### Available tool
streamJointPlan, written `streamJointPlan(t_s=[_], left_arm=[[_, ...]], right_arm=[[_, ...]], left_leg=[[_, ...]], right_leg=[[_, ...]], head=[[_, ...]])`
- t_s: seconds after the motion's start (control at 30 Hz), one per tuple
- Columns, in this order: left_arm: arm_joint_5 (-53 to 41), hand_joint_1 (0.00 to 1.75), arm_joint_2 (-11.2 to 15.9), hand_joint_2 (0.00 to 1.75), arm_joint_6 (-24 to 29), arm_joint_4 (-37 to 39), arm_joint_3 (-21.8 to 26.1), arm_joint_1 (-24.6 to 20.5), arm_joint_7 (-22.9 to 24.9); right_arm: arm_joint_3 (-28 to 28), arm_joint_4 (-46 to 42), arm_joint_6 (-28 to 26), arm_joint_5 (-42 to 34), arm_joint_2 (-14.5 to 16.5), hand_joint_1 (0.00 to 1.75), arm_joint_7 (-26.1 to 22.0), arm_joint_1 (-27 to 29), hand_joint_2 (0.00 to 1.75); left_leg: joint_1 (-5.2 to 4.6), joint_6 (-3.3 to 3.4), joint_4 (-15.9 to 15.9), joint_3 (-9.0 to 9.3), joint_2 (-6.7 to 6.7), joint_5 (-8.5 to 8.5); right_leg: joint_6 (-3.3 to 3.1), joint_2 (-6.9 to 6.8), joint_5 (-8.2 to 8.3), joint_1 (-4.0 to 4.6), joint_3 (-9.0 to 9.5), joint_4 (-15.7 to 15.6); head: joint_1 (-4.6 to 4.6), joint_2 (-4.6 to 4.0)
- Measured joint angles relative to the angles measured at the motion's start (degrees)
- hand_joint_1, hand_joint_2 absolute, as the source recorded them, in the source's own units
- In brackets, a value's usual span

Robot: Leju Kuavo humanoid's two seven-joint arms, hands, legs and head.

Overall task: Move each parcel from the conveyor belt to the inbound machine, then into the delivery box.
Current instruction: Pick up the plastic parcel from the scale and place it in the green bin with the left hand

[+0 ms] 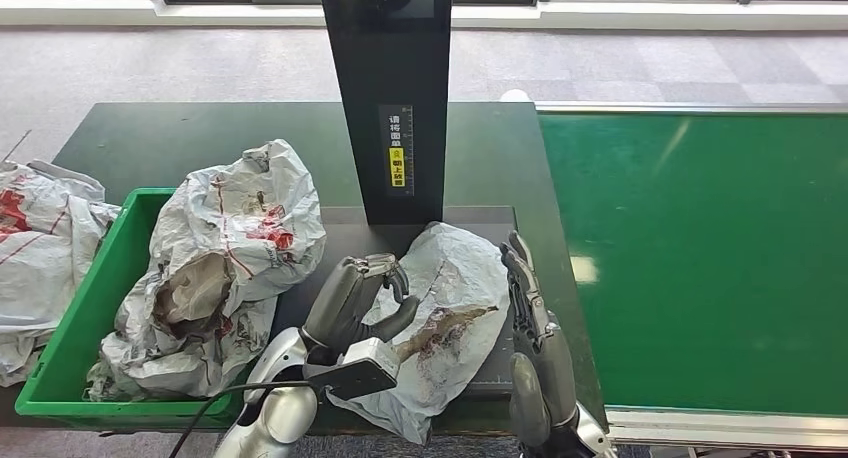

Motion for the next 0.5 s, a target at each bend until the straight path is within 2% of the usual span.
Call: streamJointPlan(t_s=[0.2,0.5], left_arm=[[1.8,0.0,0.1,1.75,-4.3,9.5,-1.4,-4.3,0.0],[3.0,0.0,0.0,1.75,-6.0,21.3,-1.8,-10.4,-0.1]], right_arm=[[-0.1,0.5,1.7,0.3,0.0,0.0,0.0,-0.9,0.0],[-0.1,1.5,1.9,-0.3,0.0,0.0,0.0,-1.9,0.0]], left_leg=[[0.0,-0.01,0.0,0.01,0.01,0.01],[0.01,-0.03,0.0,0.01,0.0,0.03]], right_leg=[[0.0,0.01,0.02,0.0,0.0,0.0],[0.0,0.02,0.03,0.01,0.0,0.0]], head=[[0.0,0.0],[0.0,0.0]])
